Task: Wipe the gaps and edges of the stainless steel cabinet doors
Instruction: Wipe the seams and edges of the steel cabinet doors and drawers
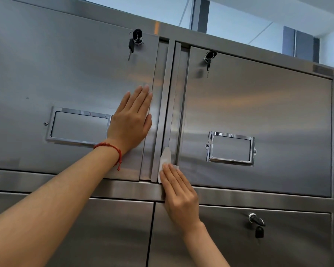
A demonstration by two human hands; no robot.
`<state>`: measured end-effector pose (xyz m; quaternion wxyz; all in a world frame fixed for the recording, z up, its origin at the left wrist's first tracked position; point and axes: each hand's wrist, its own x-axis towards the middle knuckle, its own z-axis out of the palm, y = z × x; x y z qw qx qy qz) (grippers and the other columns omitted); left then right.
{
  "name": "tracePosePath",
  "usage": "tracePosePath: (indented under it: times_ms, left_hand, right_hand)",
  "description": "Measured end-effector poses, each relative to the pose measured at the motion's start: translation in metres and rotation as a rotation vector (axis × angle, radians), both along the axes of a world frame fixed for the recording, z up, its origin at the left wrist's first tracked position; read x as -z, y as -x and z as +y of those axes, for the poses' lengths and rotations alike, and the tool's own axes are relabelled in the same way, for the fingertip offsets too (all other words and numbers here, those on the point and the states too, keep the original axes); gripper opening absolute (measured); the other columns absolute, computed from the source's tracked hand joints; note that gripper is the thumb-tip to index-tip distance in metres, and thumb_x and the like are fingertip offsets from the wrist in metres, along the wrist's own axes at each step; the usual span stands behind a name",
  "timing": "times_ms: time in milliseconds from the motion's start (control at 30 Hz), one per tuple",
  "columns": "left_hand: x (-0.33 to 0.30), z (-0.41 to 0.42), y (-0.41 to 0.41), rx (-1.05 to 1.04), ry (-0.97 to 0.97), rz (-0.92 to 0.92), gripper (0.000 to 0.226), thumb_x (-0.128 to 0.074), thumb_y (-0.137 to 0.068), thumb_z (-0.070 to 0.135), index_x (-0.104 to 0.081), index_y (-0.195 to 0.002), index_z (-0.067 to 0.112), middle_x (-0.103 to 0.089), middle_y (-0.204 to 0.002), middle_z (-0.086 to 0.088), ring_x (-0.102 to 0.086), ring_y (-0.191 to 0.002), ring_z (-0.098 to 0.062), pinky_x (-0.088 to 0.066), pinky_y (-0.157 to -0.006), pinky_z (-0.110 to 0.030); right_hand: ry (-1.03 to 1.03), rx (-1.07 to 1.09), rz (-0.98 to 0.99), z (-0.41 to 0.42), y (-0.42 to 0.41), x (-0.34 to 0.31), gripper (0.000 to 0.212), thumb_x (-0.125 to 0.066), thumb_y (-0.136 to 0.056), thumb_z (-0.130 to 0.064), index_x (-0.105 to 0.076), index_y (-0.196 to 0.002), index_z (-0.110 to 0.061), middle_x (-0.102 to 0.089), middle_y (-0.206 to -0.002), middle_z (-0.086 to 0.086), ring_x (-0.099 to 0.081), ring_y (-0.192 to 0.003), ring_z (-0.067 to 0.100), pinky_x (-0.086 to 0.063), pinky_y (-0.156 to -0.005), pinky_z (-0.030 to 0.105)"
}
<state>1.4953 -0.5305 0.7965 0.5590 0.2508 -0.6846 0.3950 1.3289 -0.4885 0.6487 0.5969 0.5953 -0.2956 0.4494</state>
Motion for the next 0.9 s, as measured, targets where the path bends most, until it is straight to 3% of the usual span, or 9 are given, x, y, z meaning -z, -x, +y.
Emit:
tracePosePath:
  times_ms: [167, 700, 900]
  left_hand:
    - [0.000, 0.000, 0.000, 0.008, -0.004, 0.001, 0.052, -0.040, -0.094, 0.019, -0.034, -0.141, -0.002, -0.031, -0.148, -0.020, -0.026, -0.139, -0.033, -0.022, -0.114, -0.048]
    - [0.000, -0.001, 0.001, 0.015, -0.002, 0.005, 0.051, -0.044, -0.094, 0.016, -0.035, -0.141, -0.002, -0.031, -0.148, -0.020, -0.026, -0.139, -0.033, -0.021, -0.115, -0.048]
    - [0.000, 0.000, 0.000, 0.010, -0.003, 0.000, 0.051, -0.046, -0.094, 0.015, -0.034, -0.141, -0.002, -0.031, -0.148, -0.021, -0.026, -0.140, -0.033, -0.021, -0.115, -0.048]
  right_hand:
    - [-0.021, -0.001, 0.004, -0.004, 0.003, -0.003, 0.029, -0.069, -0.079, 0.003, -0.070, -0.107, 0.001, -0.063, -0.119, 0.017, -0.058, -0.116, 0.025, -0.048, -0.099, 0.037]
    - [0.060, -0.026, -0.052, -0.009, -0.003, -0.032, 0.024, -0.062, -0.084, 0.002, -0.071, -0.106, 0.001, -0.064, -0.118, 0.015, -0.060, -0.115, 0.024, -0.047, -0.099, 0.036]
    - [0.015, -0.021, -0.074, -0.011, -0.004, -0.022, 0.039, -0.078, -0.069, 0.006, -0.070, -0.107, 0.001, -0.064, -0.118, 0.015, -0.059, -0.116, 0.024, -0.046, -0.101, 0.036]
